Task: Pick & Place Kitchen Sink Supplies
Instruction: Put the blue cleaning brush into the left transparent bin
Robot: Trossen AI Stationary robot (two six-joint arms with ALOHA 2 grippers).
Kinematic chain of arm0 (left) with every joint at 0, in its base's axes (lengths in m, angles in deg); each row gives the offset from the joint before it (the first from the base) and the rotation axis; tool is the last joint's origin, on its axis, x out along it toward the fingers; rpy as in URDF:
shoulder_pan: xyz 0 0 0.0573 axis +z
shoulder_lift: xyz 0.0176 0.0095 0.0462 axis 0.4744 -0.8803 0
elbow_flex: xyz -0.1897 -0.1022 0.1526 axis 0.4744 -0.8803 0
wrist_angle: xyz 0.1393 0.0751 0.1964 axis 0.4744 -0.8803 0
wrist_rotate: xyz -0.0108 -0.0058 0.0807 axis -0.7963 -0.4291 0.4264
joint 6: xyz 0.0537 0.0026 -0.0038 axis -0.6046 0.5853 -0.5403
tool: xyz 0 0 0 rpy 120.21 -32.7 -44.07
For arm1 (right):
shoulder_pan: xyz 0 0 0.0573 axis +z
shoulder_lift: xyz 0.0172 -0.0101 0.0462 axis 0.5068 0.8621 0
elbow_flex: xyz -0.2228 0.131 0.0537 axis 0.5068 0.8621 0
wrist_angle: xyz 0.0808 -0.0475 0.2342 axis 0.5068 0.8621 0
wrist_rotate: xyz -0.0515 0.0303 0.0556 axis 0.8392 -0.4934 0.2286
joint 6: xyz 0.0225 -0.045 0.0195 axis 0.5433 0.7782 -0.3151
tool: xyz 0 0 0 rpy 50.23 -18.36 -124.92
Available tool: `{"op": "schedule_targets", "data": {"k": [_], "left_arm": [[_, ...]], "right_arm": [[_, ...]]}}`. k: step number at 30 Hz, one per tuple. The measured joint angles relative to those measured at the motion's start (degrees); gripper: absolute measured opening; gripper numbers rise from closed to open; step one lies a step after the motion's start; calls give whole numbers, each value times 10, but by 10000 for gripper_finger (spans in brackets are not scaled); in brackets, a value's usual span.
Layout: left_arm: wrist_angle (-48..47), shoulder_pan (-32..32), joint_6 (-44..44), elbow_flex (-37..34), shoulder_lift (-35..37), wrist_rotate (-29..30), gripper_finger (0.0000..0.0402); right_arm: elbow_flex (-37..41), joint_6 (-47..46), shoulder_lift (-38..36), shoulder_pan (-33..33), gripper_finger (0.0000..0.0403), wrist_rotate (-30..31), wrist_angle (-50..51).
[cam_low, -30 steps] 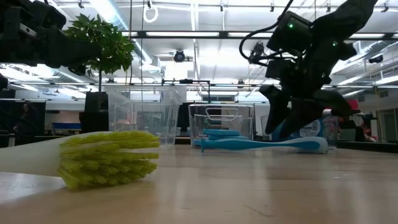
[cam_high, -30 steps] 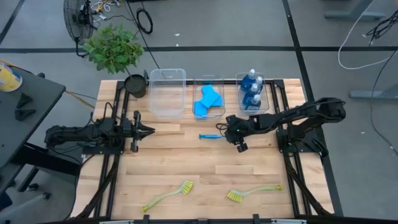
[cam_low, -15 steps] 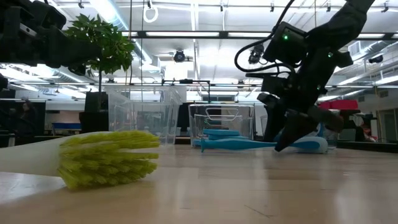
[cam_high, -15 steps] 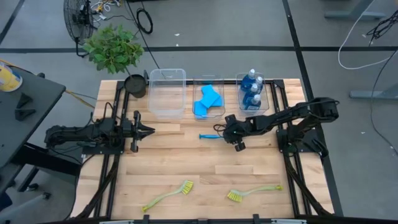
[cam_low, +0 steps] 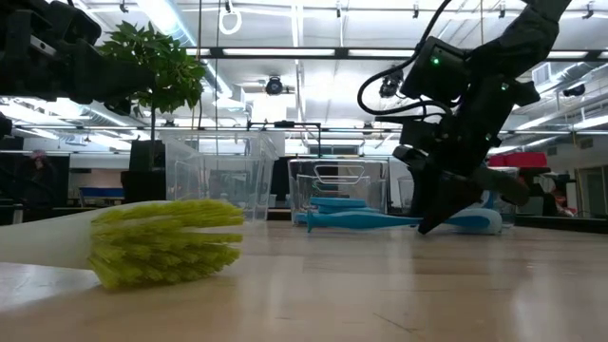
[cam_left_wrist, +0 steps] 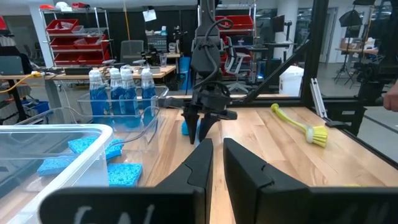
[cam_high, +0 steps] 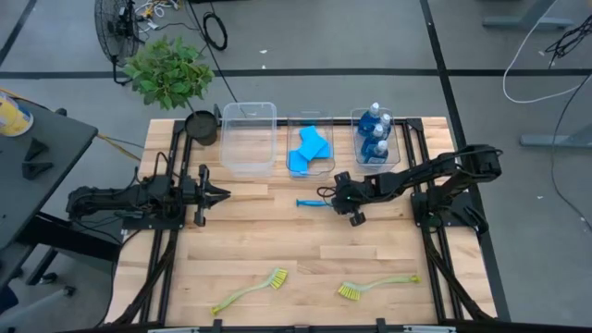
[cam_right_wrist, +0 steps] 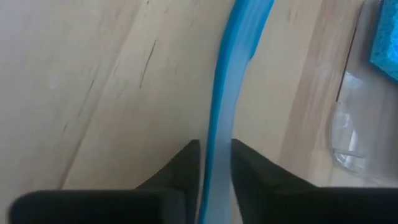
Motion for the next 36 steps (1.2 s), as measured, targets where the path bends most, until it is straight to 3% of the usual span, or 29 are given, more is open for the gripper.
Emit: {"op": "schedule_targets", "data": {"k": [7, 18, 36], "left_arm": [[0, 0, 0, 0, 0, 0, 44], [0, 0, 0, 0, 0, 0, 44], [0, 0, 0, 0, 0, 0, 44]], "right_arm": [[0, 1, 1, 0, 32, 6, 2], [-7, 1, -2, 0, 34, -13, 8], [-124, -8, -23, 0, 32, -28, 38]]}}
